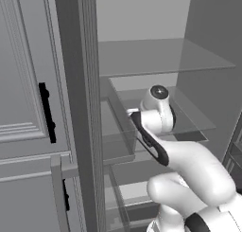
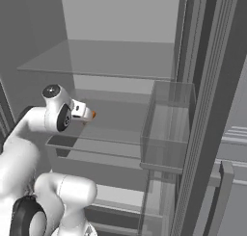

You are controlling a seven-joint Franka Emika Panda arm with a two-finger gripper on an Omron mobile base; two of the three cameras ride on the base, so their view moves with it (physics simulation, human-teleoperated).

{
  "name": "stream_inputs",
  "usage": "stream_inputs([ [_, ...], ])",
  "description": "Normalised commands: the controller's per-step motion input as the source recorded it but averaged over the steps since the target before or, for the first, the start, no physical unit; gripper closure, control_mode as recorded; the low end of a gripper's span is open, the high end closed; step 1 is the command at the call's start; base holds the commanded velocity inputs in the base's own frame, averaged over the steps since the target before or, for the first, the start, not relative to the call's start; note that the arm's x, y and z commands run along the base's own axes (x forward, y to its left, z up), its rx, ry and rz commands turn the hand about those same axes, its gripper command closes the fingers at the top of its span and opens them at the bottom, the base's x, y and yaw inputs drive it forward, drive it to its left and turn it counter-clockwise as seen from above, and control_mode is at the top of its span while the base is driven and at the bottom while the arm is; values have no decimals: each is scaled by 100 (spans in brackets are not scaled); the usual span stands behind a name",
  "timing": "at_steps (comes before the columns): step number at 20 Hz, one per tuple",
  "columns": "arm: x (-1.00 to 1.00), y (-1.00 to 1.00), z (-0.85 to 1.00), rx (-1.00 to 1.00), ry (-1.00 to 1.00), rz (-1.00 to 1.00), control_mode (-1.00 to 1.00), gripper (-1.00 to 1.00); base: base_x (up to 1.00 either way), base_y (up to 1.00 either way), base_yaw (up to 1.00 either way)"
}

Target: Place one squash and one chicken drumstick in each tupperware on the nearby counter, to pack two identical lunches.

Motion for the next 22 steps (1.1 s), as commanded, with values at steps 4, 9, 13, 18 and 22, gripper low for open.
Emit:
stream_inputs([
  [4, 65, 0, -25, 0, 4, 0, -100, -100, 0, 0, 0],
  [9, 56, 0, -19, 0, 1, 0, -100, -100, 0, 0, 0],
  [13, 39, -16, -8, 1, 1, 0, -100, -100, 0, 0, 0],
  [18, 28, -7, -18, 1, 0, 0, -100, -100, 0, 0, 0],
  [22, 34, 0, -39, 0, 0, 0, -100, -100, 0, 0, 0],
])
